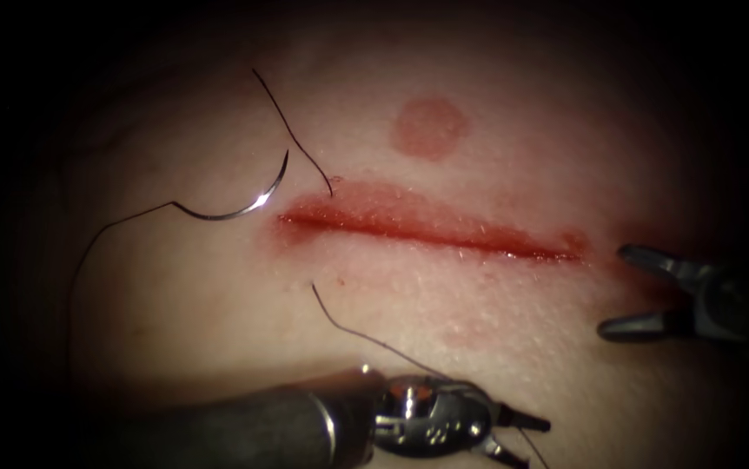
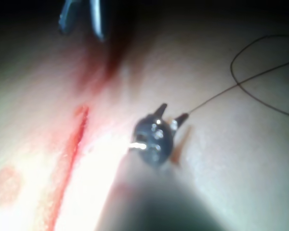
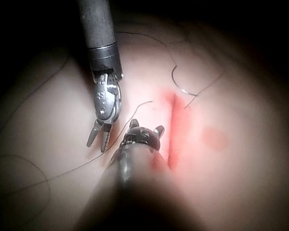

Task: Wound Closure
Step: Grab the long suture end with the left gripper.

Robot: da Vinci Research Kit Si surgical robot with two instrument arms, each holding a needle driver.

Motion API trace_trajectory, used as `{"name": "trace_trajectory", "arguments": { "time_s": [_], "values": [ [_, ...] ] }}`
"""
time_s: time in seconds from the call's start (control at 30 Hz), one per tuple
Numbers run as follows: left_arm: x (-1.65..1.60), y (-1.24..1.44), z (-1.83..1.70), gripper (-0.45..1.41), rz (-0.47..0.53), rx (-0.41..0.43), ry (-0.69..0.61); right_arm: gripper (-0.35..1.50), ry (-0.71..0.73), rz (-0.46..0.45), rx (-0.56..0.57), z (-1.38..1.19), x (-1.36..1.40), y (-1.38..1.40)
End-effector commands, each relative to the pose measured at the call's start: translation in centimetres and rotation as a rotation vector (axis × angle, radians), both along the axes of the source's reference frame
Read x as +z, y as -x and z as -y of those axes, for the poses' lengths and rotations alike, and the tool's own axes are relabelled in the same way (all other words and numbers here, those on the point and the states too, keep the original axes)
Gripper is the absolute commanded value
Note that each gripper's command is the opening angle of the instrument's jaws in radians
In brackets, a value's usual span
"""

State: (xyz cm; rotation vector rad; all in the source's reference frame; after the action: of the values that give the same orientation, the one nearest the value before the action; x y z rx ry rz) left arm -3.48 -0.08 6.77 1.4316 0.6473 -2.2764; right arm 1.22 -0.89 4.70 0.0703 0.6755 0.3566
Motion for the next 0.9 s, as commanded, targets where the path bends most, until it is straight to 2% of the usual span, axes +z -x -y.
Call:
{"name": "trace_trajectory", "arguments": {
  "time_s": [0.03,0.43,0.9],
  "values": [
    [0.08,0.08,0.07,0.12,-0.007,0.006,0.002,1.25,-0.005,-0.001,-0.004,0.05,0.06,-0.06],
    [0.28,0.16,0.18,0.12,-0.060,0.013,0.041,1.25,-0.007,0.001,-0.005,0.05,0.06,-0.05],
    [0.58,0.38,0.36,0.12,-0.109,0.029,0.071,1.23,-0.008,0.003,-0.007,0.05,0.07,-0.05]
  ]
}}
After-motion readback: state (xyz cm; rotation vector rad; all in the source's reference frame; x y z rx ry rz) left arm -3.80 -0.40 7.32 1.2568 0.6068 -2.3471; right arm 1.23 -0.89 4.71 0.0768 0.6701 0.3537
